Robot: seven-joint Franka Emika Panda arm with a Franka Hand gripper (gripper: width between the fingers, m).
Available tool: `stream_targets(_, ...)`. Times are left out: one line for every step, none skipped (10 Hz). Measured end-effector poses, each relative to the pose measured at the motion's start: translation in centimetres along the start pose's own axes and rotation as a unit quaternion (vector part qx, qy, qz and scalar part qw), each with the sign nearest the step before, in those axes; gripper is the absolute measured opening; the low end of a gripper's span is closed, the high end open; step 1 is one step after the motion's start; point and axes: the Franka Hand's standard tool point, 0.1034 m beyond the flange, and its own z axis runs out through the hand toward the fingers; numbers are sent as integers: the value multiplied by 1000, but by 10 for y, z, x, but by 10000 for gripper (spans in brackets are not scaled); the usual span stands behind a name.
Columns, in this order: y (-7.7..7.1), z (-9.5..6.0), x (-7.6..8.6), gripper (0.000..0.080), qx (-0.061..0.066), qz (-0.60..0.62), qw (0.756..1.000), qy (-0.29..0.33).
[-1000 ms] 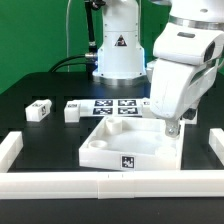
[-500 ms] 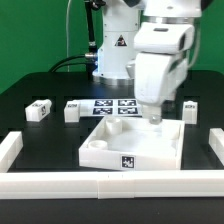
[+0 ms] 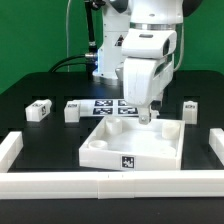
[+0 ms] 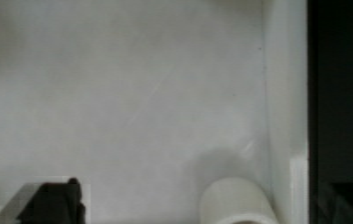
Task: Assemble one leg
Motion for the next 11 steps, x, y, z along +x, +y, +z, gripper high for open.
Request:
stream_targets(-1, 2, -1, 650, -1, -9, 1000, 2)
stream_targets(-8, 13, -8, 650, -7, -33, 999, 15)
stream_targets(-21, 24, -15, 650, -11, -44, 999, 26)
stream_targets(-31, 32, -17, 650, -9, -46, 998, 31)
stream_targets(-36, 38, -18, 650, -6, -47, 998, 32)
stream_targets(-38, 41, -18, 650, -3, -47, 998, 32)
stream_targets(-36, 42, -15, 650, -3, -48, 998, 32)
stream_targets(-33, 40, -13, 650, -5, -49, 998, 33)
stream_targets(-31, 39, -12, 624, -7, -49, 998, 33)
stream_targets(-32, 40, -13, 624, -6, -49, 998, 33)
stream_targets(-32, 40, -13, 452, -6, -49, 998, 33)
